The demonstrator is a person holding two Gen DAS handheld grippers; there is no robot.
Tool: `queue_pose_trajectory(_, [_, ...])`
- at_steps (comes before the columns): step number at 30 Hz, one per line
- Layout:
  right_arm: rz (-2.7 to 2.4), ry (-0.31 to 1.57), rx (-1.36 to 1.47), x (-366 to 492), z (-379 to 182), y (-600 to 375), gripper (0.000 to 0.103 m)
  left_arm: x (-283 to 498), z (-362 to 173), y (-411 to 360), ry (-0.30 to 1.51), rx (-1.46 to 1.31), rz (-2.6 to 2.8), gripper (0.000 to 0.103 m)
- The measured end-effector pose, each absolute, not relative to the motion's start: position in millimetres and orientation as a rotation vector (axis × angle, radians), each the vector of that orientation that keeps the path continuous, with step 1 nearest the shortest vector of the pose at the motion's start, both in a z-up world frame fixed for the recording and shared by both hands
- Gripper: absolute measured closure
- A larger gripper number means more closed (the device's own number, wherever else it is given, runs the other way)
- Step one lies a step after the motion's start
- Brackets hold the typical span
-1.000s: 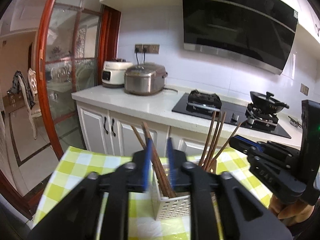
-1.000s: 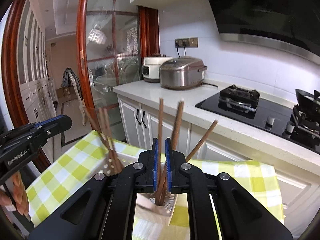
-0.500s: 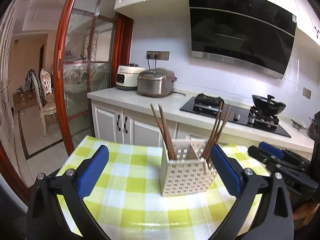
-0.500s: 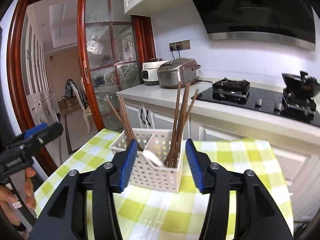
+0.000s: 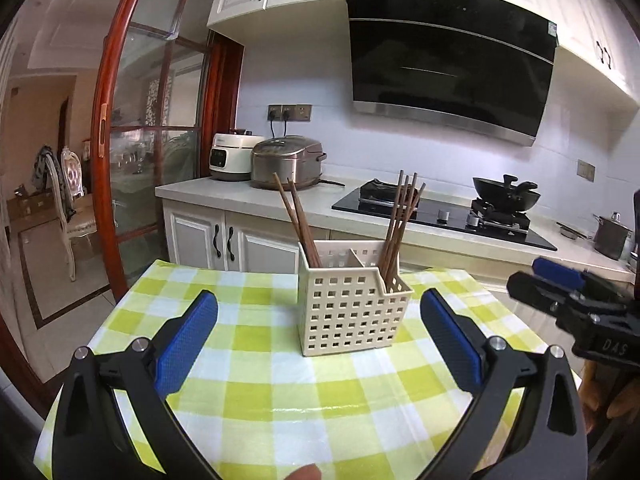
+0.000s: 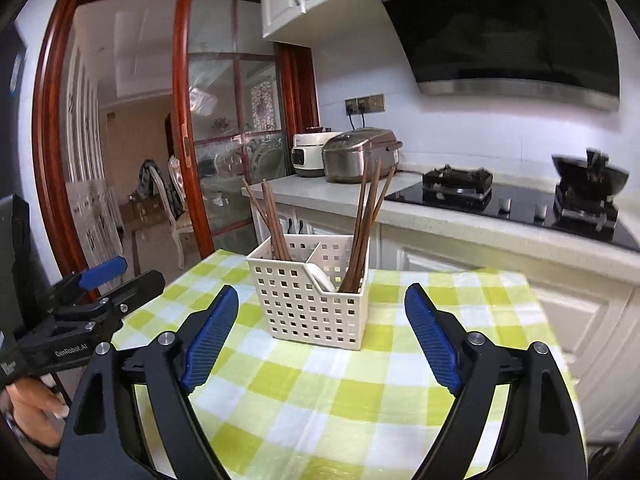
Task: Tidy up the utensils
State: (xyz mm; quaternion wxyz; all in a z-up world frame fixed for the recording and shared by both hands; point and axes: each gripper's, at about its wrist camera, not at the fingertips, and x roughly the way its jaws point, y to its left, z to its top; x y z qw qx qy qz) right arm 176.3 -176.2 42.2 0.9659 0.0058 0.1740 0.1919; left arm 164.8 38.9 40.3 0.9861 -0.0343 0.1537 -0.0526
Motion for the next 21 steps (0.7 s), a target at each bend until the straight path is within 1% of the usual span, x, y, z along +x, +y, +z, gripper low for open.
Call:
queue_pose_trajectory(4, [0.413, 0.327, -0.008, 169, 44, -175, 0.021, 160, 38, 41, 0.312, -0.078, -0.111, 0.005])
queue_pose_trajectory(6, [0.425, 0.323, -0.020, 167, 43, -173, 0.018, 159, 40, 40, 0.309, -0.069, -0.115, 0.005])
queue_pose_trajectory(21, [0.428, 0.331, -0.003, 168, 36, -176, 0.018, 151, 45, 28, 0.295, -0.008, -0.080, 0.005])
